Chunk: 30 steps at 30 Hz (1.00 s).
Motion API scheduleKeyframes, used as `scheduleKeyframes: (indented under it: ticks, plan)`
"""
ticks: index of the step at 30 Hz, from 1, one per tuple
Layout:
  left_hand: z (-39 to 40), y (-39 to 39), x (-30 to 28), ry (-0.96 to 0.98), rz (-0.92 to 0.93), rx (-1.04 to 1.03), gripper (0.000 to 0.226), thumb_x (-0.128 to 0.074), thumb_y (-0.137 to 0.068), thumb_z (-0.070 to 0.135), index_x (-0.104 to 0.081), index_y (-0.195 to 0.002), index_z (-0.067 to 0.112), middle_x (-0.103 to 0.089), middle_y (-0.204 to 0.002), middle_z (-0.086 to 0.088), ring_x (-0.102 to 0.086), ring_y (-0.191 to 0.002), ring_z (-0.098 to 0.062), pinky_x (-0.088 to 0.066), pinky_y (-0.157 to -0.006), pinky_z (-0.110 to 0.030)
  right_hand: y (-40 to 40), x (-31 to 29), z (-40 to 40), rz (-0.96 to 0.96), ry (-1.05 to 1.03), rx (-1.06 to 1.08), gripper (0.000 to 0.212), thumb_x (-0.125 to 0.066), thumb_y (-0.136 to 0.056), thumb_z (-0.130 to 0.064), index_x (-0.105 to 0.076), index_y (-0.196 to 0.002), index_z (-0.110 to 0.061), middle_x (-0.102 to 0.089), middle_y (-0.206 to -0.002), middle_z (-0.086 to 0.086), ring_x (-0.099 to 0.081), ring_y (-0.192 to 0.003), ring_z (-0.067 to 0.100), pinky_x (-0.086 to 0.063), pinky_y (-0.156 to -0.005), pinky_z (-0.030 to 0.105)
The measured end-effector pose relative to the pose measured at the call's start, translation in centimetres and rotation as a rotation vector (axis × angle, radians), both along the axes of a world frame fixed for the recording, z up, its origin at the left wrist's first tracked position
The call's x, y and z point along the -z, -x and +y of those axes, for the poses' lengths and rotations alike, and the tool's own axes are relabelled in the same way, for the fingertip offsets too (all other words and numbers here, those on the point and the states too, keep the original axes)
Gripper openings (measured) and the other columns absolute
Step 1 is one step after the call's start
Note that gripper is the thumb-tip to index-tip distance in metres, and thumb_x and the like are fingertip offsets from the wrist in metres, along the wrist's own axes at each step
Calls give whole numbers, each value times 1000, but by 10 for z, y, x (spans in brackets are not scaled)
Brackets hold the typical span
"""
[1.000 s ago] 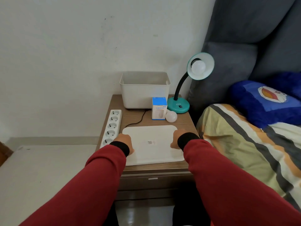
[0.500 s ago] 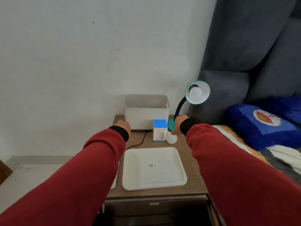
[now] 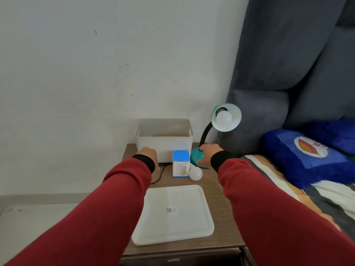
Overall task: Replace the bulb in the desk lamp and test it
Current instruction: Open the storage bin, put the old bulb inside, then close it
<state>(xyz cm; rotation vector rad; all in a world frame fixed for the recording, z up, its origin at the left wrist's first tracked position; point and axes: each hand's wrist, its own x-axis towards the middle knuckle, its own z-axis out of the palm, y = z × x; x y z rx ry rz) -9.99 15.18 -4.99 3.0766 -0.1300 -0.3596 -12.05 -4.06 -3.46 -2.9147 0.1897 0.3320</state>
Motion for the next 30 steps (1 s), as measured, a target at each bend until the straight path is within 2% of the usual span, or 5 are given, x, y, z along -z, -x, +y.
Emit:
scheduleKeyframes:
  ticks: [4, 12, 20, 25, 30]
  plan:
    - [-16, -13, 19, -24, 30, 6, 34, -60, -89, 25, -62, -114, 2, -62, -119, -13, -62, -108, -27, -49, -82, -28, -7, 25, -14, -26, -129, 63, 65, -63, -87, -31, -34, -143, -14, -45, -141, 14, -47, -127, 29, -42, -104, 35]
    - [-36, -46, 59, -119, 110, 31, 34, -57, -91, 25, -61, -117, 5, -61, -122, -11, -60, -112, -25, -50, -89, -28, -30, 95, -25, 13, -337, 184, 92, -74, -76, -37, -19, -148, -24, -35, -148, 15, -39, -134, 29, -35, -110, 35]
    - [-33, -70, 77, -164, 162, 29, 33, -54, -93, 26, -61, -117, 5, -62, -122, -10, -60, -112, -23, -50, -90, -26, -54, 128, -19, 52, -443, 220, 90, -76, -74, -32, -24, -147, -22, -29, -149, 12, -33, -137, 26, -30, -112, 32]
    - [-27, -76, 83, -179, 168, 10, 37, -55, -92, 30, -60, -118, 4, -61, -123, -11, -60, -113, -24, -50, -91, -27, -61, 137, -13, 61, -418, 213, 79, -74, -74, -33, -34, -143, -25, -42, -141, 10, -42, -130, 25, -36, -107, 30]
    - [-24, -73, 83, -178, 165, 9, 36, -55, -92, 29, -59, -118, 5, -62, -123, -10, -61, -112, -22, -50, -91, -26, -58, 132, -12, 56, -395, 228, 56, -63, -84, -33, -46, -136, -22, -53, -133, 8, -50, -123, 24, -40, -101, 27]
